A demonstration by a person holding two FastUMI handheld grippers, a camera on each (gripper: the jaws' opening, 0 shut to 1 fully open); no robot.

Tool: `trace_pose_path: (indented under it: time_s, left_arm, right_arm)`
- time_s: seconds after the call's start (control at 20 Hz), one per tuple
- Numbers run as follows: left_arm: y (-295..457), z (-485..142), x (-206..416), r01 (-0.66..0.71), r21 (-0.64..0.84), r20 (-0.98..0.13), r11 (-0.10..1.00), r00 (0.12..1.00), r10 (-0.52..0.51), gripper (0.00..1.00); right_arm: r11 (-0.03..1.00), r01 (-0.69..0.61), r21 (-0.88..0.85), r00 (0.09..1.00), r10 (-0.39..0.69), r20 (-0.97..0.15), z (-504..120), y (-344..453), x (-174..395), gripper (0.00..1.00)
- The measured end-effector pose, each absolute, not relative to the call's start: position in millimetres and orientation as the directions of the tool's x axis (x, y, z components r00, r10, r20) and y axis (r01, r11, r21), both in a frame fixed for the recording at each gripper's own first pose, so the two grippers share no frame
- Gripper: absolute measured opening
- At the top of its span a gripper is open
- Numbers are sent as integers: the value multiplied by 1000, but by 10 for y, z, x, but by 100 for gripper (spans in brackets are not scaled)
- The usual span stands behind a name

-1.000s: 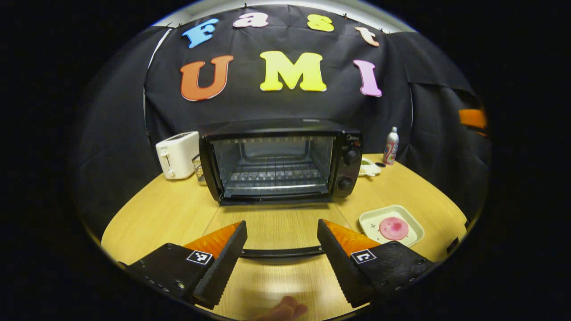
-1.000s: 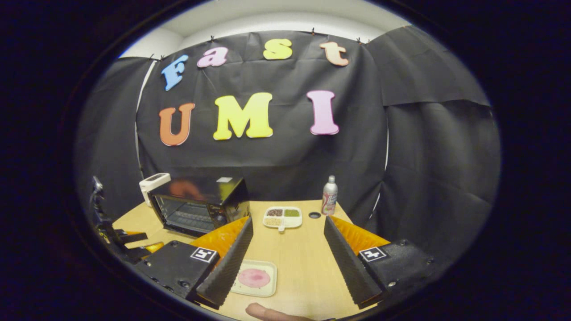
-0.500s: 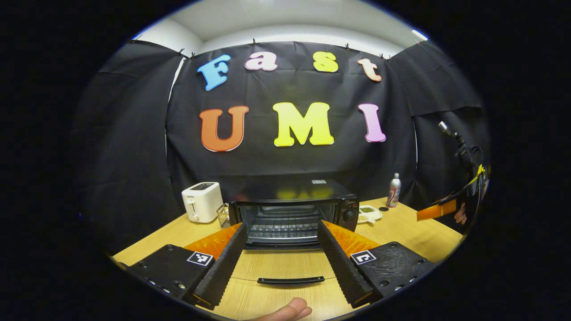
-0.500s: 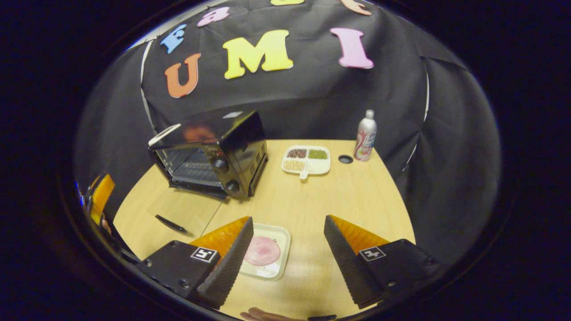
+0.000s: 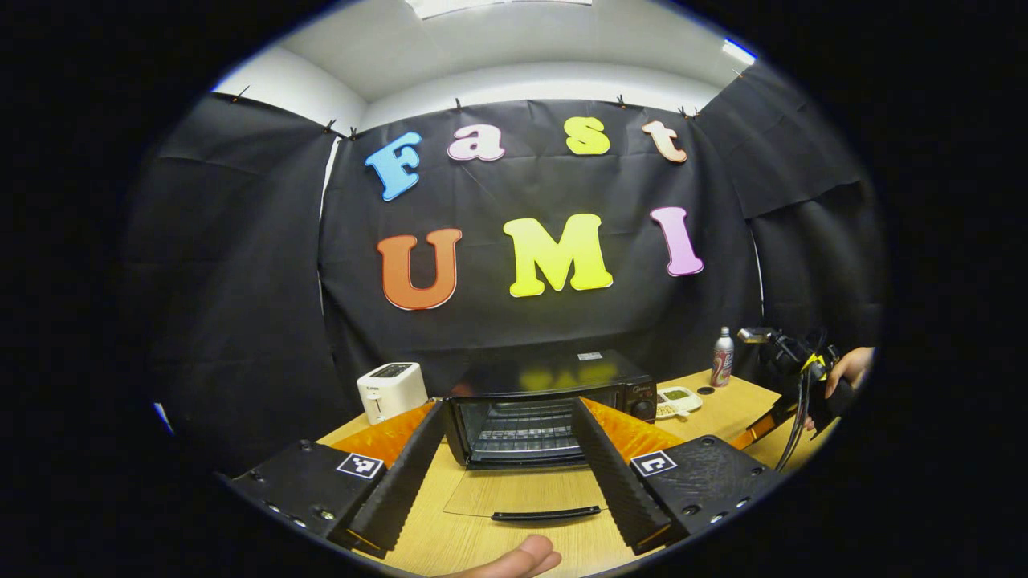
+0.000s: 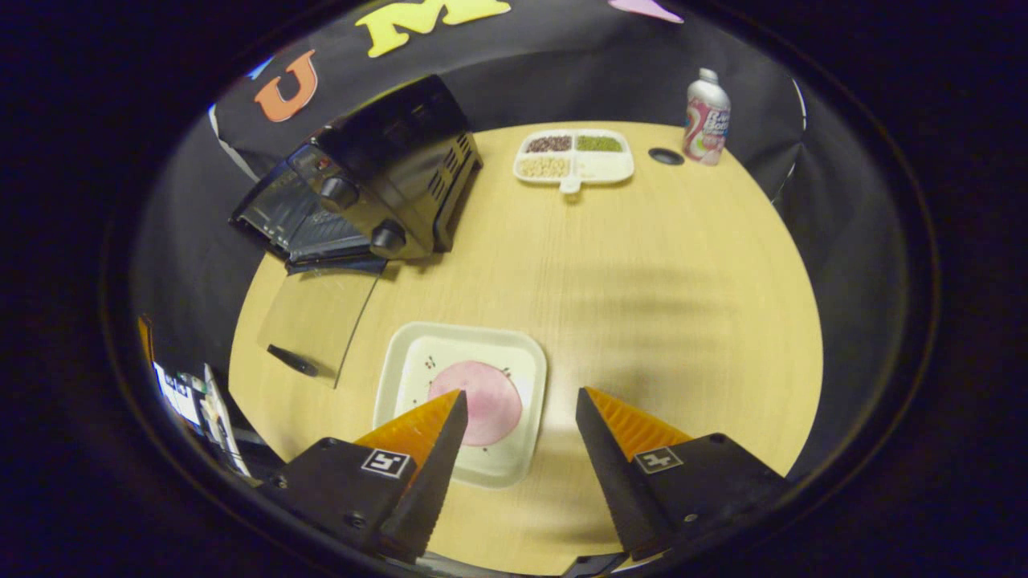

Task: Open the electric oven with the left hand, put the food in, and close the electric oven.

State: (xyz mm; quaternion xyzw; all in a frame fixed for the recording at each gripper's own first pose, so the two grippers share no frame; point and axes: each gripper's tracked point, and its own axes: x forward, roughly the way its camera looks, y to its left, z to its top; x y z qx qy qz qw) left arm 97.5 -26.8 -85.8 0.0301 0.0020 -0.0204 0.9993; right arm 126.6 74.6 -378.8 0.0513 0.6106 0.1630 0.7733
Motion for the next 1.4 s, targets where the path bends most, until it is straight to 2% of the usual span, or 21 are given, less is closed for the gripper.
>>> trace_pose_path:
  time_s: [0.05,0.2,0.25,0.35,0.55,0.6,0.85,1.05,1.1,1.2,1.3,1.4]
  left_arm:
    - [-275,-856,961,44,56,-6,997,999,-44,96]
    - [-261,-899,950,42,47,-23,998,999,-41,96]
    - [-251,-898,951,38,51,-25,998,999,-36,96]
    - [-215,-893,950,29,53,-26,998,999,-27,96]
    - [-263,-924,959,36,28,-40,999,999,-35,96]
    - [-253,-938,958,36,26,-45,999,998,-34,96]
    - [-249,-886,939,23,40,-39,999,999,-22,96]
    - [-288,-860,878,39,32,-37,999,999,-37,96]
    - [-286,-854,872,38,37,-35,999,999,-37,96]
    - [-285,-849,830,42,48,-34,998,999,-40,96]
    - [-272,-854,807,47,46,-39,998,998,-45,96]
    - [-248,-863,768,54,37,-44,998,998,-52,96]
  right_arm:
    - [940,-185,288,172,319,-932,-3841,776,1246,77]
    - [939,-173,298,87,316,-945,-3965,770,1189,58]
    - [937,-160,310,56,322,-945,-4000,772,1175,56]
    - [936,-87,342,-9,343,-939,-4029,777,1123,44]
    - [901,36,432,-126,433,-893,-4111,841,1051,10]
    - [888,50,458,-131,460,-878,-4174,892,1060,0]
    - [836,88,542,-143,549,-824,-4148,850,1085,2]
    - [840,101,533,-84,541,-837,-4119,726,1148,4]
    - [837,107,537,-70,545,-836,-4094,693,1166,1]
    - [833,121,540,-47,548,-835,-4015,637,1165,4]
    - [842,109,529,-17,534,-846,-3979,619,1195,1]
    - [842,112,528,7,531,-847,-3902,640,1190,4]
